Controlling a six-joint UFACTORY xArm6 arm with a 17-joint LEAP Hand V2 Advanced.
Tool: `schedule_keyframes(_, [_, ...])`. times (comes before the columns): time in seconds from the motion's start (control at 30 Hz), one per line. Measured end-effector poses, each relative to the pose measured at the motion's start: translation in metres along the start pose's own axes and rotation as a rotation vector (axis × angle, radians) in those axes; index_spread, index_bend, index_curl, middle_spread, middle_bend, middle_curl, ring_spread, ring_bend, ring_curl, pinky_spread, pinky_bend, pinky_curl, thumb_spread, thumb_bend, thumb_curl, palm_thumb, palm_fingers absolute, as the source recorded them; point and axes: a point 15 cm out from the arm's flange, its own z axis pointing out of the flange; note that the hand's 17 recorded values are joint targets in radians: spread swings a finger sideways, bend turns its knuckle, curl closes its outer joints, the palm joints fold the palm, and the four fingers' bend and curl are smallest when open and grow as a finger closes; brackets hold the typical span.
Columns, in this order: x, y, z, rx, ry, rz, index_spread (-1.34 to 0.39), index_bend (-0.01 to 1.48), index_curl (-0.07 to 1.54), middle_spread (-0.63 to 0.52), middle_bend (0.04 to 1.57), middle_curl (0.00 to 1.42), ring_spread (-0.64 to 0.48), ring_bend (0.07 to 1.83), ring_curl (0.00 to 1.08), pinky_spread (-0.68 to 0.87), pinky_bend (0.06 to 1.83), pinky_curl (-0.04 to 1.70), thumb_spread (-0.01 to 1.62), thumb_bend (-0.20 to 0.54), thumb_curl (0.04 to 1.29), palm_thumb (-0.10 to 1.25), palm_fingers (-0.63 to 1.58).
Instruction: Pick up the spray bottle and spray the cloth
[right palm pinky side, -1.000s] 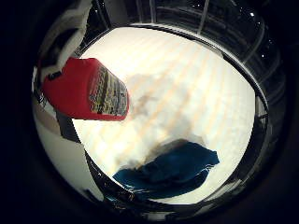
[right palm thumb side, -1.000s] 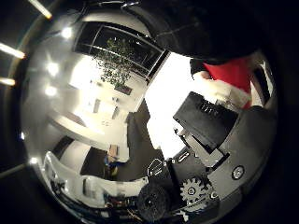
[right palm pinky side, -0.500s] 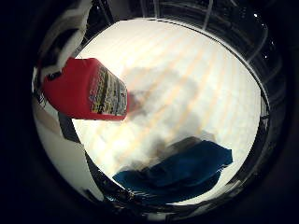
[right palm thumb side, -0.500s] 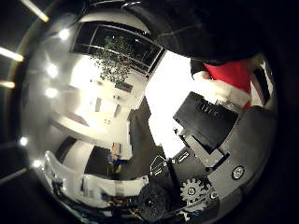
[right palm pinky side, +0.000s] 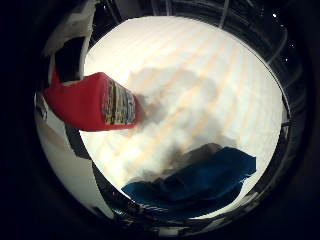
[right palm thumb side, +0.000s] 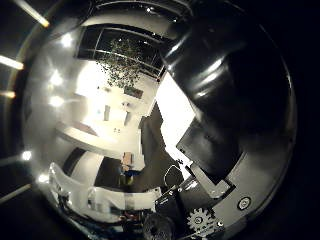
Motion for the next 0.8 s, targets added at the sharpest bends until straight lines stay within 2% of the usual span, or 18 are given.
schedule_keyframes(0.03, [-0.003, 0.004, 0.001, -0.018, -0.008, -0.003, -0.41, 0.52, 0.68, -0.12, 0.80, 0.59, -0.19, 0.99, 0.62, -0.20, 0.71, 0.93, 1.03, -0.046, 0.50, 0.60, 0.09])
schedule_keyframes(0.07, [-0.004, 0.008, 0.002, -0.036, -0.007, -0.012, -0.41, 0.49, 0.63, -0.11, 0.73, 0.55, -0.15, 0.88, 0.57, -0.11, 0.66, 0.88, 1.03, -0.047, 0.47, 0.57, -0.02])
schedule_keyframes(0.13, [-0.002, 0.015, 0.002, -0.067, 0.006, -0.030, -0.40, 0.41, 0.54, -0.06, 0.56, 0.46, -0.06, 0.71, 0.46, 0.13, 0.54, 0.76, 1.01, -0.042, 0.41, 0.52, -0.06])
schedule_keyframes(0.27, [0.004, 0.020, 0.001, -0.089, 0.030, -0.046, -0.38, 0.25, 0.44, 0.00, 0.35, 0.37, 0.07, 0.50, 0.36, 0.31, 0.39, 0.60, 0.99, -0.036, 0.35, 0.47, -0.04])
schedule_keyframes(0.47, [0.012, 0.023, -0.003, -0.099, 0.033, -0.036, -0.37, 0.17, 0.36, 0.04, 0.21, 0.33, 0.13, 0.37, 0.29, 0.35, 0.31, 0.46, 0.96, -0.030, 0.31, 0.44, 0.04])
schedule_keyframes(0.8, [0.030, 0.022, -0.022, -0.080, 0.041, -0.007, -0.35, 0.17, 0.31, 0.05, 0.18, 0.31, 0.14, 0.34, 0.27, 0.35, 0.31, 0.38, 0.96, -0.030, 0.29, 0.44, 0.07])
